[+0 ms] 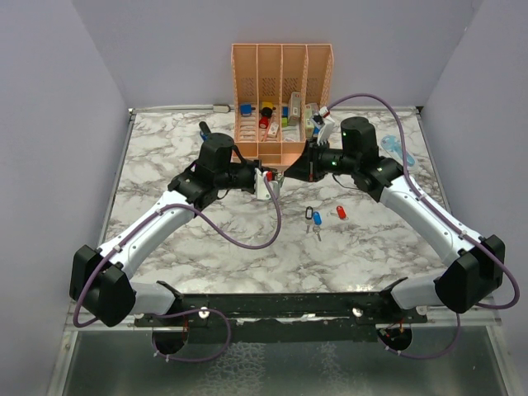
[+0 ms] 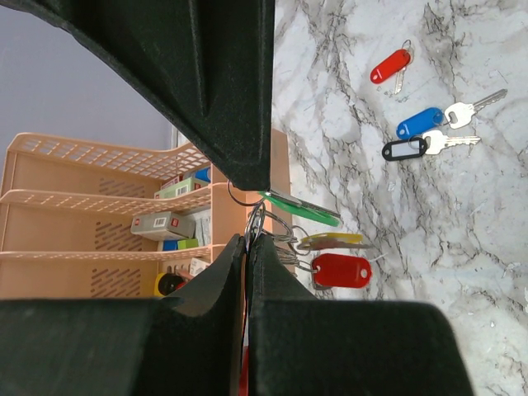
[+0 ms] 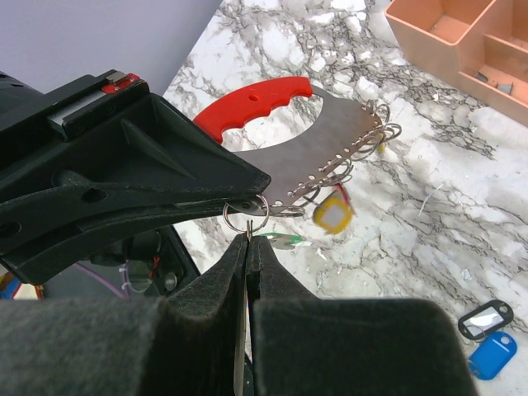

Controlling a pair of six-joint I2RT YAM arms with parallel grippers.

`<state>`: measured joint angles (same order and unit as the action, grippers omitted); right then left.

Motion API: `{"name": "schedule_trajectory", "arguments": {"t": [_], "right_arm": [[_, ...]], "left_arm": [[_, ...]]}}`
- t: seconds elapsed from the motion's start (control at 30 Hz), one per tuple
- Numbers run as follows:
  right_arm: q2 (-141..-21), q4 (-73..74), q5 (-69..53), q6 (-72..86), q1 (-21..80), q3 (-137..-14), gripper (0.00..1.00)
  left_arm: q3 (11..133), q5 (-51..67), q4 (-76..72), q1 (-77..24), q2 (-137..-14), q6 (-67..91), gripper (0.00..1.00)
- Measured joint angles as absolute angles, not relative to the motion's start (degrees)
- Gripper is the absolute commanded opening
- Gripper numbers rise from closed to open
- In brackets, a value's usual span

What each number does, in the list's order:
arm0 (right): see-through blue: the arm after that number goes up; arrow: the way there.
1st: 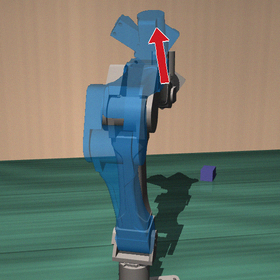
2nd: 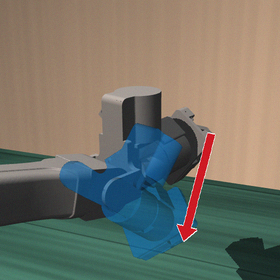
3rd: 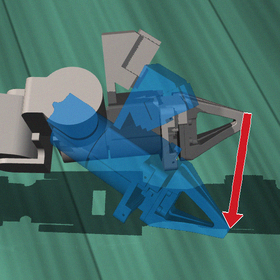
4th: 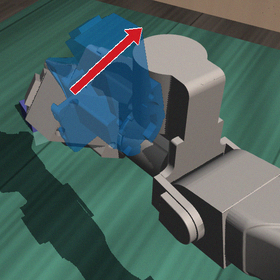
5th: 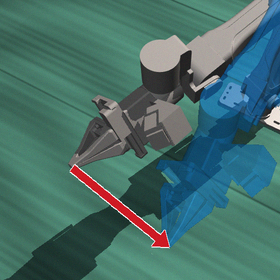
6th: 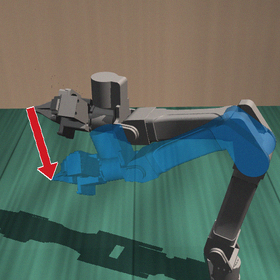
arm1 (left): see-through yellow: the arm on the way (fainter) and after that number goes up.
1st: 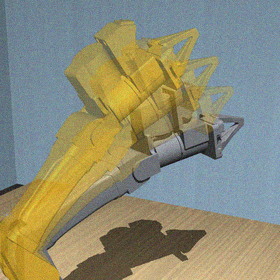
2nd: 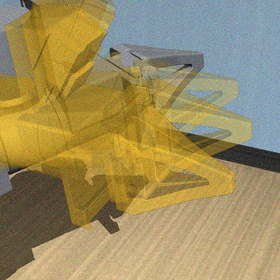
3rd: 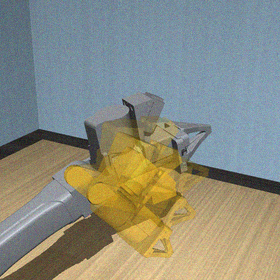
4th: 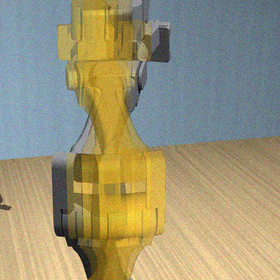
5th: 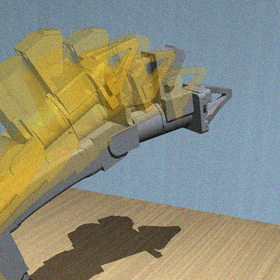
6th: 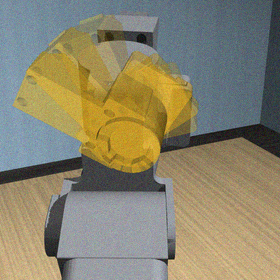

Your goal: Put the keys on the keyring

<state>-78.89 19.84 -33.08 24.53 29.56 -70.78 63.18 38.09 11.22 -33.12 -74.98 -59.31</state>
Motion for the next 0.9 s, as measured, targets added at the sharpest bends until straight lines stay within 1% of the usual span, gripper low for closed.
{"name": "schedule_trajectory", "arguments": {"t": [0.9], "right_arm": [[-78.89, 19.77, -33.82, 27.44, 30.04, -70.78, 0.01]], "left_arm": [[62.96, 37.78, 11.22, -34.0, -74.98, -59.99, 0.0]]}}
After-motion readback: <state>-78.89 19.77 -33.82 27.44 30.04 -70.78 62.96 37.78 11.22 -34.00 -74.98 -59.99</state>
